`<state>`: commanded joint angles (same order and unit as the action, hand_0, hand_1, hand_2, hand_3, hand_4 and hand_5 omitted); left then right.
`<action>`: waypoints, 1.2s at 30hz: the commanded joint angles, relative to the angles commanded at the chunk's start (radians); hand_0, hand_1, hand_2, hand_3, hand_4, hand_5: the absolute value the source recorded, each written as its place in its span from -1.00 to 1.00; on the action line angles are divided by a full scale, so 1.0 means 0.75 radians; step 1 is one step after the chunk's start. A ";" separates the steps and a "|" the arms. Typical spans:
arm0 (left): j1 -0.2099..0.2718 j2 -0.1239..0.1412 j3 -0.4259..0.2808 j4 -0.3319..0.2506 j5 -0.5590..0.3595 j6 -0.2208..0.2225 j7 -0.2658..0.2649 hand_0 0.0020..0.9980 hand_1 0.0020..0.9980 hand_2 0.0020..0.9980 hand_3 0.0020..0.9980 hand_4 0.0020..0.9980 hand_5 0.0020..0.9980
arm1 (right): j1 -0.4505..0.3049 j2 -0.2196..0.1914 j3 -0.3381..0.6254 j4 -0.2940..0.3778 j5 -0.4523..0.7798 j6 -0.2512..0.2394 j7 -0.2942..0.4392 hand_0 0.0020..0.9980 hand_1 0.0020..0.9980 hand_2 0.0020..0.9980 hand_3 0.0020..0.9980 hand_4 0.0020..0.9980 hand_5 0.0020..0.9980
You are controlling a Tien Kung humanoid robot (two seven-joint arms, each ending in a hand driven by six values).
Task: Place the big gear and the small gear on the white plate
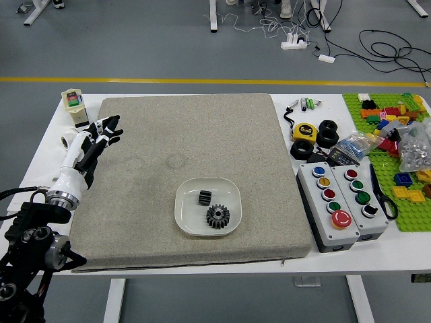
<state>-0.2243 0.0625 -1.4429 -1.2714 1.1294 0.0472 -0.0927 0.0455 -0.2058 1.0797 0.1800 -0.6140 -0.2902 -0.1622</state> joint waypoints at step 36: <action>0.045 -0.001 -0.052 0.029 -0.096 -0.005 -0.021 0.66 0.68 0.82 0.72 0.66 0.58 | -0.013 0.006 0.007 0.000 -0.015 -0.001 -0.007 0.22 0.21 0.39 0.14 0.54 0.48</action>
<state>-0.1908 0.0615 -1.4817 -1.2496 1.0575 0.0438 -0.1087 0.0356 -0.2015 1.0847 0.1800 -0.6252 -0.2906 -0.1676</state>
